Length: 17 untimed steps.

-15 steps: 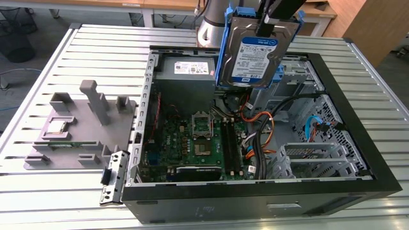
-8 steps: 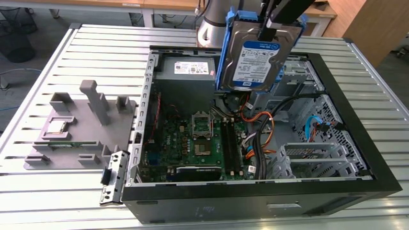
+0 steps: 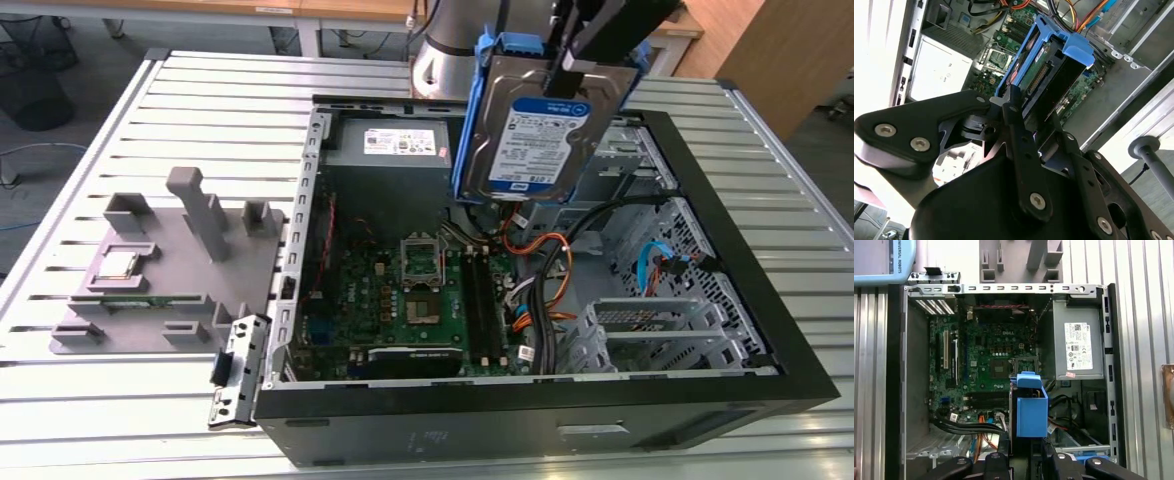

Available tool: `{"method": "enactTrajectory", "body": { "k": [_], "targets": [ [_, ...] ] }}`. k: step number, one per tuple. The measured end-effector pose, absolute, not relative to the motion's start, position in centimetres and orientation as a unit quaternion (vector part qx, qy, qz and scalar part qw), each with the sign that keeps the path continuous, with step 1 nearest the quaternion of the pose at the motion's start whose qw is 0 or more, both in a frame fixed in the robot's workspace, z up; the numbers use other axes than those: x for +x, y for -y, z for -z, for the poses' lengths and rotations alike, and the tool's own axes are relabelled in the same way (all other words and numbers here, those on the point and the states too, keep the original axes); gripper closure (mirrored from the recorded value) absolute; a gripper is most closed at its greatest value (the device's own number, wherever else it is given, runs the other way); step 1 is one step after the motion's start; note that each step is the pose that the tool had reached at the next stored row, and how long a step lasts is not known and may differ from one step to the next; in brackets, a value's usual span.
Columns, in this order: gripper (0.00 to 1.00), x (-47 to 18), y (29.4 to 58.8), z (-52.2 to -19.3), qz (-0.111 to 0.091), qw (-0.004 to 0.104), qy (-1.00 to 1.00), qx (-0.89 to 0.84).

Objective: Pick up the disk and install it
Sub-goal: 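Pick up the disk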

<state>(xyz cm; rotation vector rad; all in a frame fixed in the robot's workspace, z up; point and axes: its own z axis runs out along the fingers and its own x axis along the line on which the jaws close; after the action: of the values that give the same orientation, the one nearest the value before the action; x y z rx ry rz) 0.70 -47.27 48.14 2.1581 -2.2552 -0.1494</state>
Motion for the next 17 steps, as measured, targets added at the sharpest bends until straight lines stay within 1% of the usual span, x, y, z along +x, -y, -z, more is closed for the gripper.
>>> {"method": "enactTrajectory", "body": {
  "k": [17],
  "targets": [
    [0.65, 0.8, 50.4, -48.1, 0.048, 0.008, 0.722, 0.690]
  ]
}}
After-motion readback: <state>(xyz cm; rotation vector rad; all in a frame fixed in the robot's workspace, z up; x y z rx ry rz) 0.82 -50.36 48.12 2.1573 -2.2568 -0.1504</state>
